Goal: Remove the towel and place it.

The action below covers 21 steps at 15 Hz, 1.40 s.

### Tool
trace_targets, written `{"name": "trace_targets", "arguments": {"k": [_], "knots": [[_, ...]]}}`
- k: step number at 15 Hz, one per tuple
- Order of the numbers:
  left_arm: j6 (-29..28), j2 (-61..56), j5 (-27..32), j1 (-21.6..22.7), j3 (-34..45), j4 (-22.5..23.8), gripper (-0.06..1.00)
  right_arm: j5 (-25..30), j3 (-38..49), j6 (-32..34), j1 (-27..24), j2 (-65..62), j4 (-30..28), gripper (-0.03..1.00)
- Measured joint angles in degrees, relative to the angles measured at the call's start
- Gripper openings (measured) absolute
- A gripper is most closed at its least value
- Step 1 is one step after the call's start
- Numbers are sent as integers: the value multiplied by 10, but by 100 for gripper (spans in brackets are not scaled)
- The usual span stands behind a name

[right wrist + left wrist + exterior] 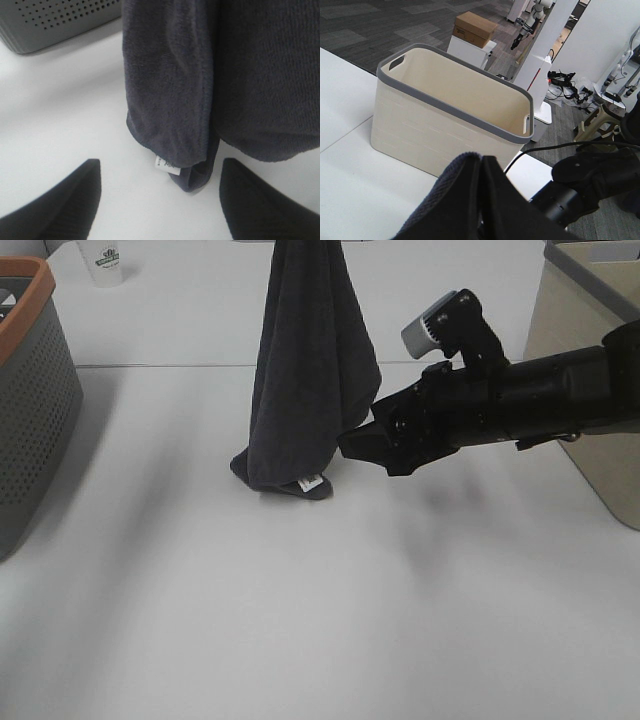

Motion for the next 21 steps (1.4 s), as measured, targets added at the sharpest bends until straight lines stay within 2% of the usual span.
{"name": "trace_targets", "arguments": {"k": [4,5,11,12,16,21], "knots": [[0,0,-3,0,0,0,0,2,-68,-1,0,63,2,67],[0,0,-3,0,0,0,0,18,-87,-1,0,87,3,67],[-1,3,-2,0,0,0,0,64,-101,-15,0,138,5,66],[-1,6,-1,0,0,0,0,73,-103,-15,0,139,5,63],[-1,7,15,0,0,0,0,84,-104,-31,0,162,5,61],[-1,7,15,0,0,0,0,103,-104,-31,0,169,4,49]]}}
